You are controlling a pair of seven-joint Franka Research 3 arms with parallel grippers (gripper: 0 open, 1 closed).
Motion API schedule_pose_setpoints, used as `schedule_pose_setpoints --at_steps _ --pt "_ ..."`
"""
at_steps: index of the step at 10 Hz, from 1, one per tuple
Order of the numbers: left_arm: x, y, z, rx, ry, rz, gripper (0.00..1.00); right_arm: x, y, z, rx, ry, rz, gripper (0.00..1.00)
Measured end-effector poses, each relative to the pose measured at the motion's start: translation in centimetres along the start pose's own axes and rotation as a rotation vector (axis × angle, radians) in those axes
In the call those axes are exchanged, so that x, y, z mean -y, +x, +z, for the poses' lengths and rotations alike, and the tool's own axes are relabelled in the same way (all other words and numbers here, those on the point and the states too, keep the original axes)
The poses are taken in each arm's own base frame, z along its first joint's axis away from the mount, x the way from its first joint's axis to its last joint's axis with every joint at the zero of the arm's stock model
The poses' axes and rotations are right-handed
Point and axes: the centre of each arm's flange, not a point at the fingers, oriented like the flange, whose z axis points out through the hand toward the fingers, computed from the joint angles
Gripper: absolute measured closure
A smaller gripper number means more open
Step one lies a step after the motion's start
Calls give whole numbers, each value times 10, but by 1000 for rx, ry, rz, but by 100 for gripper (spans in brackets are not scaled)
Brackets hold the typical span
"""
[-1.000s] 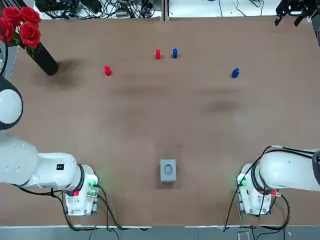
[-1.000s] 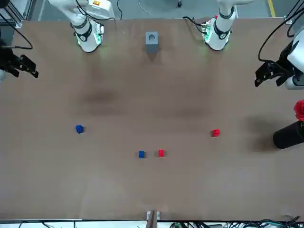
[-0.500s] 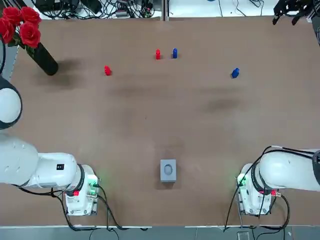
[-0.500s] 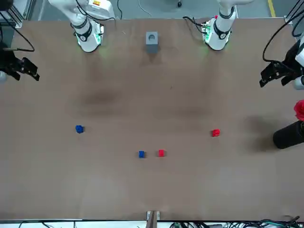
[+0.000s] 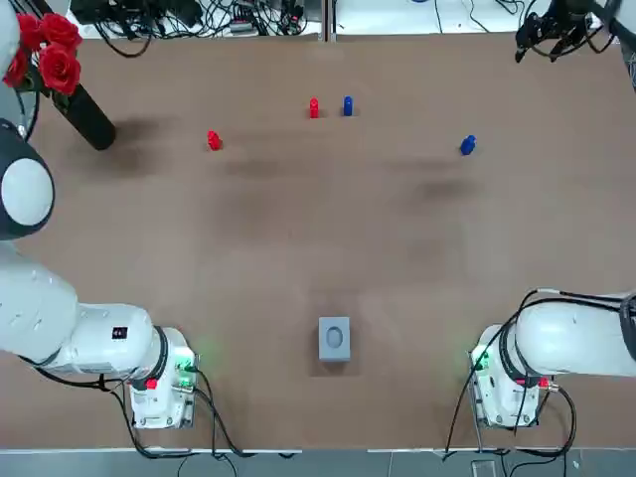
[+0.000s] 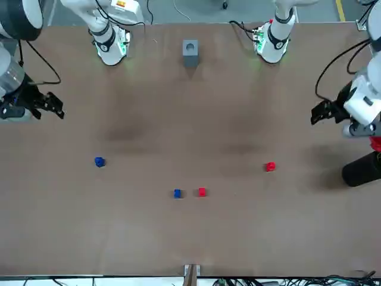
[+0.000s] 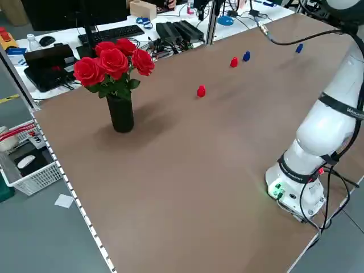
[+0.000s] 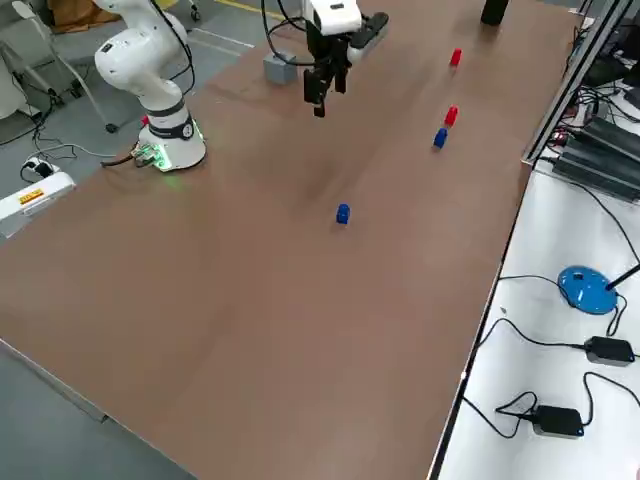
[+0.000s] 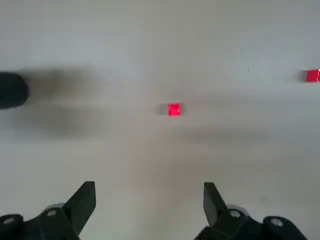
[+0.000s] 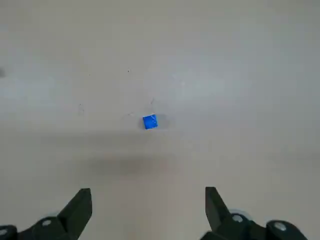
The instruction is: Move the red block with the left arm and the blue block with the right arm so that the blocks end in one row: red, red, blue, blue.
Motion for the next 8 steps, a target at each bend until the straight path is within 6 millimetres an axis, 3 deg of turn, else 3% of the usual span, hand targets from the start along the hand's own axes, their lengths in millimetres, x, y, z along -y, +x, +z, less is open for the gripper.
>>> schedule_pose_setpoints --at_steps 6,8 --pt "-17 10 146 -29 -12 26 1 24 41 108 0 -5 -44 0" --pt "-17 3 193 -15 -12 27 4 34 44 159 -23 -4 -61 0"
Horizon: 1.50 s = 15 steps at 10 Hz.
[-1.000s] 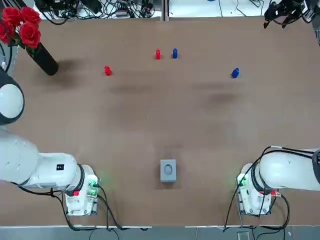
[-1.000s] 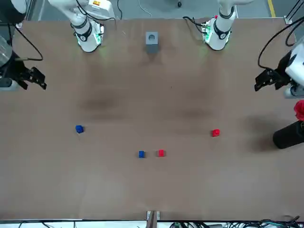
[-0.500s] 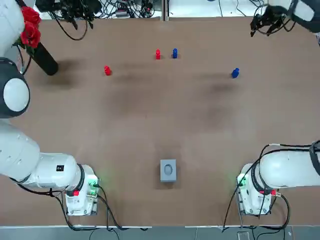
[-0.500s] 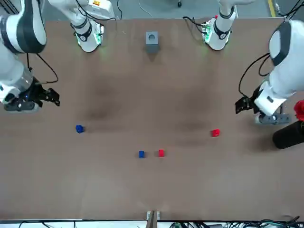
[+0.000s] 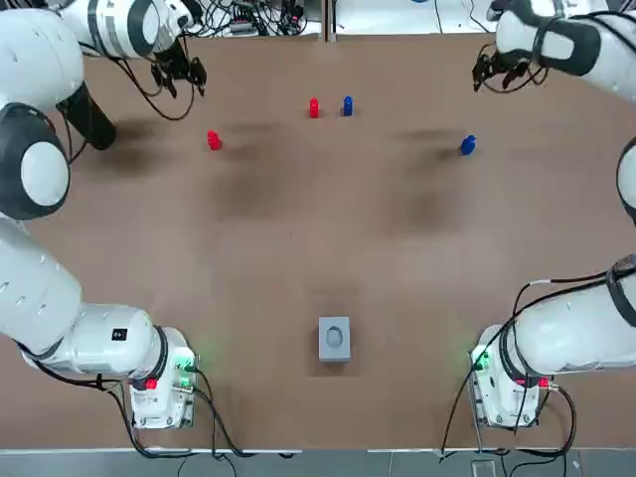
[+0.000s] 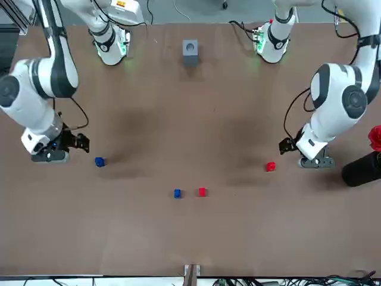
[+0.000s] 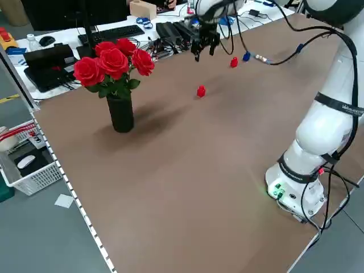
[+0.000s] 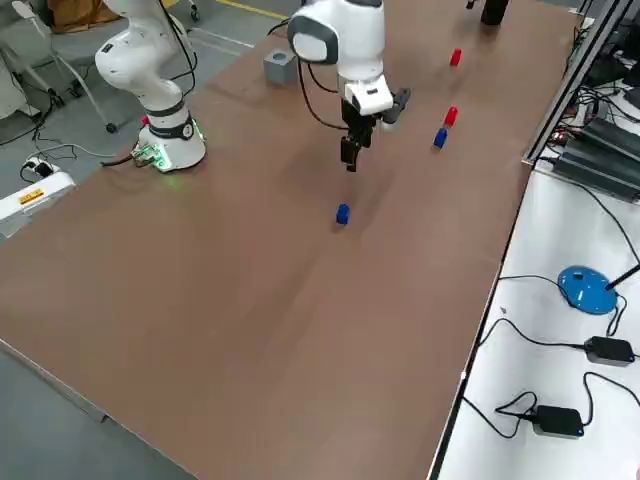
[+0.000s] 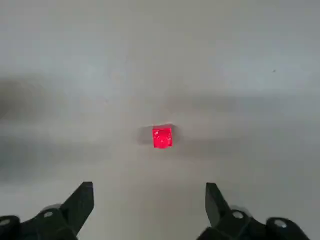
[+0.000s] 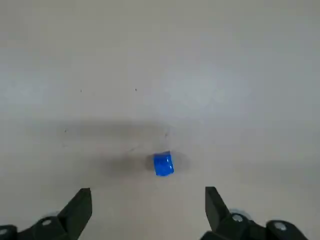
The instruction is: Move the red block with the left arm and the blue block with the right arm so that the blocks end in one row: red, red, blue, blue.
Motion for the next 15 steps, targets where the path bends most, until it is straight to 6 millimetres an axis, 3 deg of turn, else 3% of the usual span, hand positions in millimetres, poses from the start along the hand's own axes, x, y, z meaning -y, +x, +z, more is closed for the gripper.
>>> schedule_pose_setpoints --at_steps 2,5,7,8,10,12,15 --pt "-2 1 37 -2 -5 3 7 7 1 43 14 1 -37 0" --pt "-7 8 89 -8 -16 4 11 1 -1 86 28 1 -73 3" --pt "-8 8 108 -3 4 13 15 -1 -4 111 42 1 -77 11" --pt "-7 9 113 -2 12 12 22 -2 -5 122 46 1 -78 15" --pt "-7 8 124 4 14 12 26 -12 -7 136 53 1 -102 22" --pt "-7 7 135 16 13 12 33 -27 -8 137 55 0 -119 26" --pt "-7 6 144 28 13 12 47 -29 -11 143 66 3 -122 28"
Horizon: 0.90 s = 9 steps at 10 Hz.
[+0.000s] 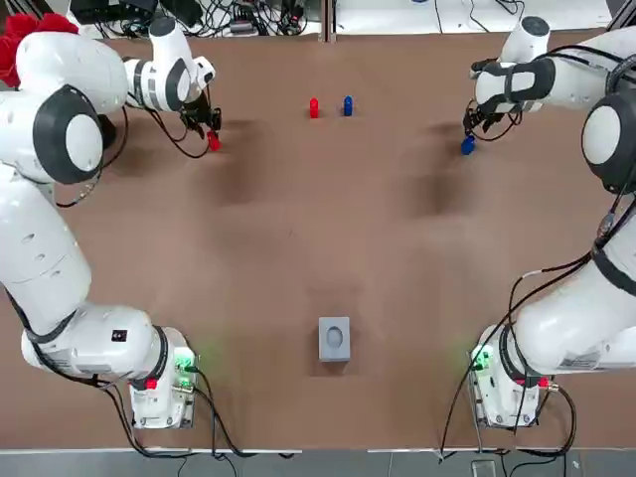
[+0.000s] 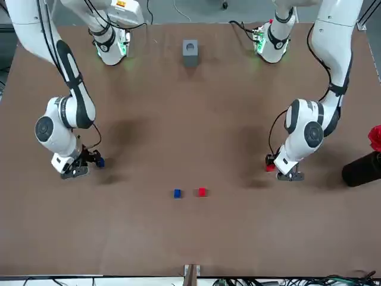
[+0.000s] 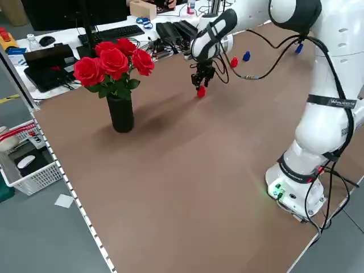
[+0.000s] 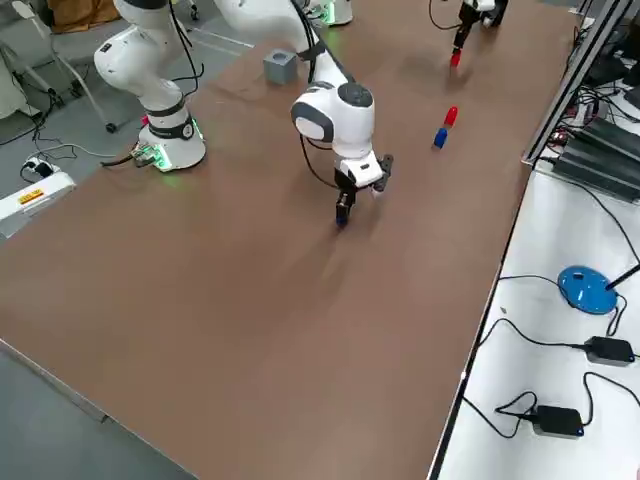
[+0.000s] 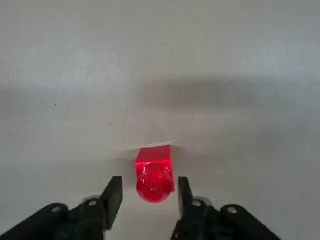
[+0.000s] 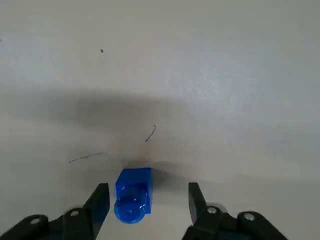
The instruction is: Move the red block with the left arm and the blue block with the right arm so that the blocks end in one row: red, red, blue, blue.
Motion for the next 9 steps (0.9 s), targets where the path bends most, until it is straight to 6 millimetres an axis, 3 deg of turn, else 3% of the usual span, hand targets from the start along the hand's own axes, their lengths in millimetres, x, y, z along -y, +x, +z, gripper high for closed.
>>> schedule_pose_setpoints --at_steps 1,2,6,7,9 --pt "0 0 0 0 0 0 53 1 -2 3 7 2 -1 28" --pt "0 0 0 0 0 0 70 3 -5 6 15 4 -3 28" --pt "-2 1 0 -2 1 5 70 6 -7 9 17 10 -1 33" --pt "-3 2 0 -6 14 22 70 6 -7 9 16 13 2 41" --pt "-5 5 0 -14 37 56 70 6 -8 11 19 16 7 47"
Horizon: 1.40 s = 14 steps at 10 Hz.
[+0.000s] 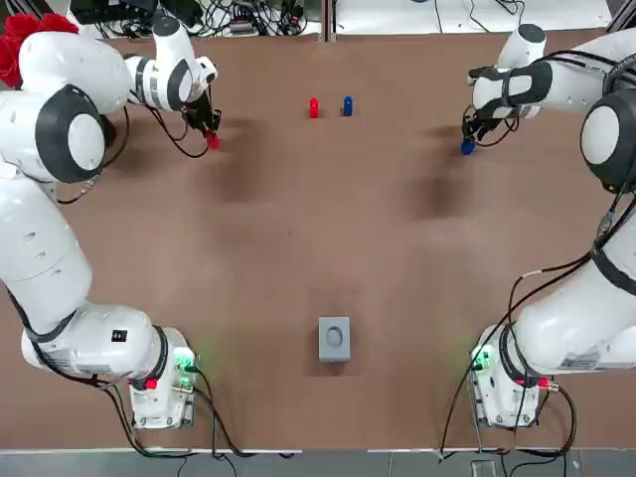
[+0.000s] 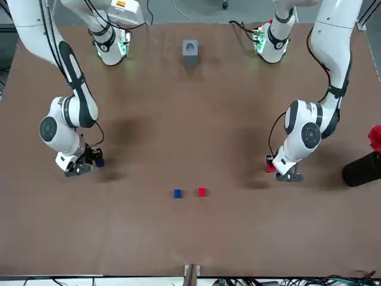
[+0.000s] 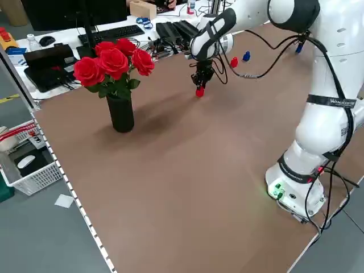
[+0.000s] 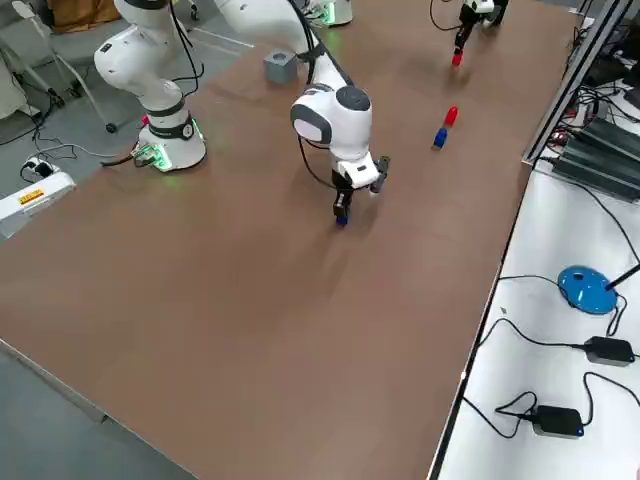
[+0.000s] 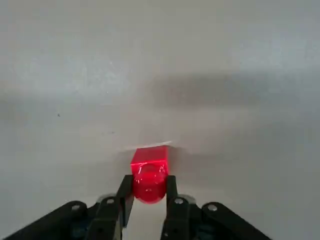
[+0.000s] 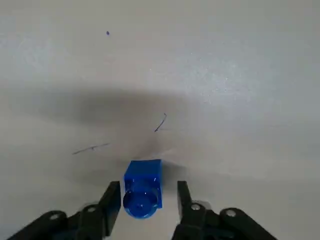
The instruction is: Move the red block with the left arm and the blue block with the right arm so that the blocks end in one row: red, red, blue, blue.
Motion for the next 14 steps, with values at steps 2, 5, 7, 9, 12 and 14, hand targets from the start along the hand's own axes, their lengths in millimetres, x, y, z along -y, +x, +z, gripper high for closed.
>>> schedule_pose_setpoints --at_steps 2,5,7,9,12,14 --pt "-11 7 -1 -11 -5 15 70 0 -1 4 6 3 3 53" --pt "-33 18 -1 -28 -21 2 70 0 -2 7 8 10 13 61" --pt "-42 22 -1 -32 -30 -22 70 -1 -2 8 6 16 23 64" --pt "-57 28 -1 -40 -44 -53 70 -1 -2 8 5 20 29 66" --pt "-83 37 -2 -53 -65 -90 70 -1 -2 8 4 23 34 66" --pt "-106 41 -2 -63 -69 -91 70 -1 -2 8 1 32 46 66"
